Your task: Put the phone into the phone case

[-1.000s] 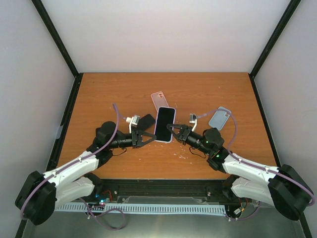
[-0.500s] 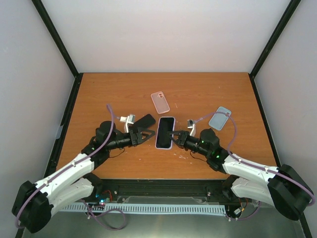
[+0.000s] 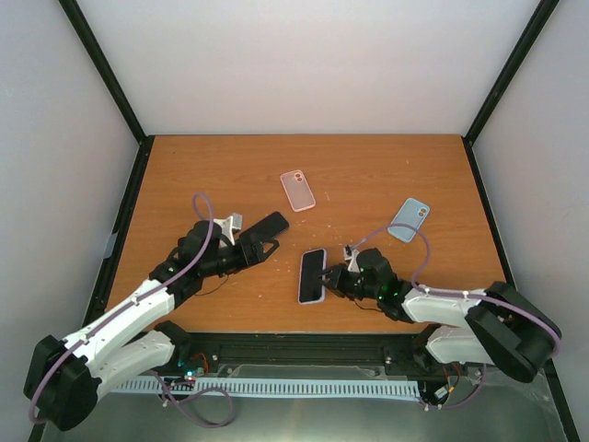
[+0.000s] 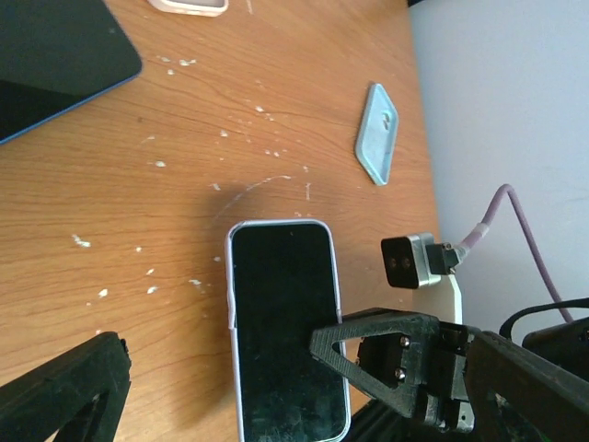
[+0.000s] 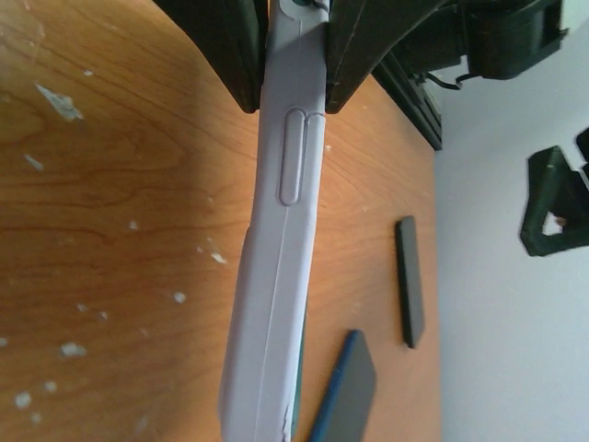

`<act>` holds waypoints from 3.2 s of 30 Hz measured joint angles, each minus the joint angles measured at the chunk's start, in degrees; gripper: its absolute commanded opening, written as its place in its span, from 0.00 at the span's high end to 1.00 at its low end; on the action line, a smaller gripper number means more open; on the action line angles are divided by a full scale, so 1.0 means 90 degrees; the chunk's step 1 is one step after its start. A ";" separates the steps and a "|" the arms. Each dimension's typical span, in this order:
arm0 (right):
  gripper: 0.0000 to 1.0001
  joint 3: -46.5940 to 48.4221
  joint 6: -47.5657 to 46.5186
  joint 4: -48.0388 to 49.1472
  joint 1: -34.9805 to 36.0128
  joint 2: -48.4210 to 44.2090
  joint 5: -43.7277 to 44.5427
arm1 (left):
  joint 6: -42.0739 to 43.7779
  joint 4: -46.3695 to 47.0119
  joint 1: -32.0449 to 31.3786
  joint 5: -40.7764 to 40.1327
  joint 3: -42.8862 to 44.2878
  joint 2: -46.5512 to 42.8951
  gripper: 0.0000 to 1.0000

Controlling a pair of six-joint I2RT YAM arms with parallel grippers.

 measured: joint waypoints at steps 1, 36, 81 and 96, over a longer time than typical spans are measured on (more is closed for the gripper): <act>0.84 0.0005 -0.0012 0.0024 0.0015 0.0121 -0.0036 | 0.0032 -0.0075 0.0017 -0.0046 0.0000 0.0015 0.01; 0.72 0.0095 -0.0255 -0.1885 0.0265 -0.0153 0.0782 | 0.0311 -0.0568 0.0085 -0.0534 0.0078 0.0401 0.01; 0.71 0.2438 -0.2149 -0.4534 -0.0491 -0.0100 0.2256 | 0.1608 0.0170 0.1870 -0.0901 0.2033 0.4318 0.01; 0.72 0.3631 -0.3485 -0.4911 -0.4396 0.1574 0.2448 | 0.2314 0.0109 0.1875 -0.1275 0.2837 0.5280 0.02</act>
